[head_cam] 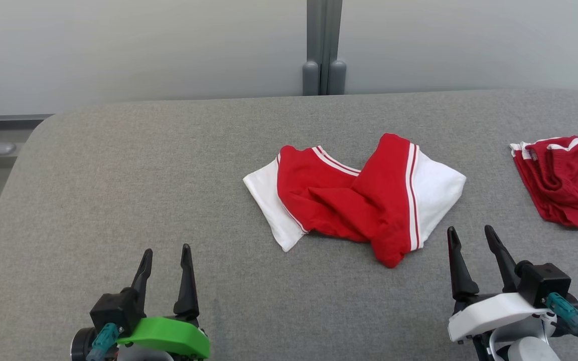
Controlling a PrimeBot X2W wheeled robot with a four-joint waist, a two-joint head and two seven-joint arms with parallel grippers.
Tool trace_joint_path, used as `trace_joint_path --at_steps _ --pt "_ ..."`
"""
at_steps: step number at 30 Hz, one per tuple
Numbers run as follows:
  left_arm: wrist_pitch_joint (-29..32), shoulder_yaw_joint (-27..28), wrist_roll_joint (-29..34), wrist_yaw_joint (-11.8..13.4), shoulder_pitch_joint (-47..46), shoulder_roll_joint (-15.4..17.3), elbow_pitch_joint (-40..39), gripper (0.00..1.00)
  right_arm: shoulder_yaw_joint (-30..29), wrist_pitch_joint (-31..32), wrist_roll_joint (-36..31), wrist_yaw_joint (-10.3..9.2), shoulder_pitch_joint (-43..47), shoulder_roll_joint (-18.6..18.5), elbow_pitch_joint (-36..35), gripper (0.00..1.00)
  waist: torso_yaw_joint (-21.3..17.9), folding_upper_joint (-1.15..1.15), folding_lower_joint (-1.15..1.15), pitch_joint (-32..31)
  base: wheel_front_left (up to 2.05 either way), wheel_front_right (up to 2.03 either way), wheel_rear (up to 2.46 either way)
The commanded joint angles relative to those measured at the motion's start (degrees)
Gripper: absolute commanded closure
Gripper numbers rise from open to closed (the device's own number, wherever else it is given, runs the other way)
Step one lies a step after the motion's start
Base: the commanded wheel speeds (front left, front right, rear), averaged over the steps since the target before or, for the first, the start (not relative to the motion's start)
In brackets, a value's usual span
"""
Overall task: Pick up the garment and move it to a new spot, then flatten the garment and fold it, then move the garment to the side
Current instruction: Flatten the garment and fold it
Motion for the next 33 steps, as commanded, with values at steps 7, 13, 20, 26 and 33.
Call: trace_joint_path --at_steps 7,13,20,26,33 --pt "0.0 0.4 0.9 -0.5 -0.3 -0.1 0.2 0.0 -1.0 -0.3 -1.0 -0.08 0.0 -0.1 0.0 0.0 0.6 0.0 0.0 0.6 0.0 0.0 0.0" --pt "0.0 -0.3 0.8 -0.7 -1.7 -0.1 -0.1 0.0 -5.3 1.0 -5.9 -0.08 -5.6 -0.1 1.6 0.0 1.9 0.0 0.0 2.7 0.0 0.0 0.0" --pt "0.0 -1.5 0.4 -0.6 -3.8 -0.1 -0.5 0.0 -6.6 6.4 -8.7 -0.08 -15.4 -2.9 8.1 0.0 4.9 0.0 0.0 6.6 0.0 0.0 0.0" --pt "0.0 -2.6 -0.1 -0.4 -5.4 -0.1 -0.6 0.0 -3.4 9.7 -5.9 -0.08 -22.8 -6.0 17.1 0.0 7.8 0.0 0.0 9.6 0.0 0.0 0.0" --pt "0.0 -3.5 -0.6 0.1 -6.4 -0.1 -0.6 0.0 1.0 12.5 2.0 -0.08 -28.7 -8.3 25.5 0.0 10.1 0.0 0.0 11.3 0.0 0.0 0.0"
